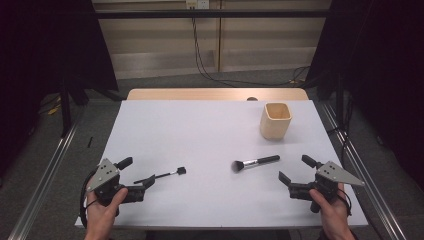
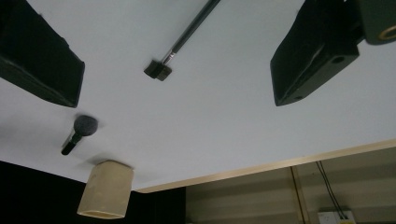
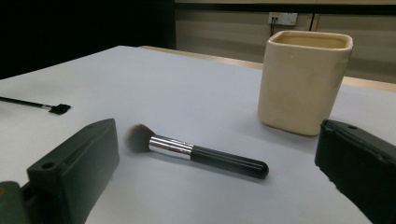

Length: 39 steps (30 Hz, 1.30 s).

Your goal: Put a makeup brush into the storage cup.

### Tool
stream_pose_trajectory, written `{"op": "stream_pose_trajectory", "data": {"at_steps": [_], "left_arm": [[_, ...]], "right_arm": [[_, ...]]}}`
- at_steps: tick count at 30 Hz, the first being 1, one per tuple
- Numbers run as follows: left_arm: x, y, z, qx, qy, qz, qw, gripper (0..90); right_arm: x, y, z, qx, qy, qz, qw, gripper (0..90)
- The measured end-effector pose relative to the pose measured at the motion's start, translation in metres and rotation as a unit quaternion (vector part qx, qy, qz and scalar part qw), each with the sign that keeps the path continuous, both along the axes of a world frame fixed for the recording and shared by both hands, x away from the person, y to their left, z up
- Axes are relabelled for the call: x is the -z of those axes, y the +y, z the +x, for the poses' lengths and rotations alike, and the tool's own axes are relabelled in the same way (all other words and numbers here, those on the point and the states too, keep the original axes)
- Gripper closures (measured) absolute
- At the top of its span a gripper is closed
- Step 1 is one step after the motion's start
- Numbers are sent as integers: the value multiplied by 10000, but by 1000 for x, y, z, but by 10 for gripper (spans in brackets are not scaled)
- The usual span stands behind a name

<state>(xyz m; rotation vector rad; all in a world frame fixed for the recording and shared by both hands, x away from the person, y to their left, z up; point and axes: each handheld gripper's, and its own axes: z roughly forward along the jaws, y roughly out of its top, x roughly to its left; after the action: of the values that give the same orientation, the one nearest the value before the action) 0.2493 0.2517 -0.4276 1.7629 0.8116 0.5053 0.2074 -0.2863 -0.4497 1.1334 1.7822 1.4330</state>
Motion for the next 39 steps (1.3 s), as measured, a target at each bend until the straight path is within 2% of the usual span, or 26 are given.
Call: {"op": "stream_pose_trajectory", "data": {"at_steps": [7, 9, 11, 13, 14, 17, 18, 23, 28, 29, 34, 37, 39], "left_arm": [[-2, -4, 8, 114, 51, 50, 9999, 34], [-4, -5, 15, 137, 58, 22, 9999, 34], [-5, -6, 19, 57, 7, 110, 9999, 33], [-5, -7, 21, 48, -12, 103, 9999, 32], [-5, -8, 25, 55, 20, 29, 10000, 31], [-5, -8, 27, 39, -40, 69, 10000, 42], [-5, -9, 30, 144, -35, 70, 9999, 49], [-6, -16, 37, 175, -13, 9, 9998, 44], [-9, -23, 44, 292, 45, 88, 9995, 38], [-9, -25, 48, 347, 79, 160, 9992, 38], [-8, -28, 54, 431, 164, 189, 9988, 35], [-8, -29, 60, 499, 201, 380, 9978, 34], [-9, -30, 61, 520, 246, 426, 9974, 34]], "right_arm": [[0, -1, 0, -16, 11, 3, 10000, 0], [0, 0, 1, 3, 25, 24, 10000, 0], [0, 0, 0, -15, 20, 12, 10000, 0], [1, 0, 1, -13, 44, 8, 10000, 0], [1, 0, 1, -12, 68, 8, 10000, 0], [1, 0, 1, -18, 69, 18, 10000, 0], [1, 0, 1, -29, 62, 29, 10000, 0], [1, -1, 1, -13, 57, 45, 10000, 0], [1, -1, 1, -20, 62, 27, 10000, 0], [0, -1, 1, -18, 52, 30, 10000, 0], [1, -1, 1, -13, 69, 43, 10000, 0], [1, -1, 2, -25, 67, 28, 10000, 0], [1, -1, 2, -21, 74, 31, 10000, 0]]}}
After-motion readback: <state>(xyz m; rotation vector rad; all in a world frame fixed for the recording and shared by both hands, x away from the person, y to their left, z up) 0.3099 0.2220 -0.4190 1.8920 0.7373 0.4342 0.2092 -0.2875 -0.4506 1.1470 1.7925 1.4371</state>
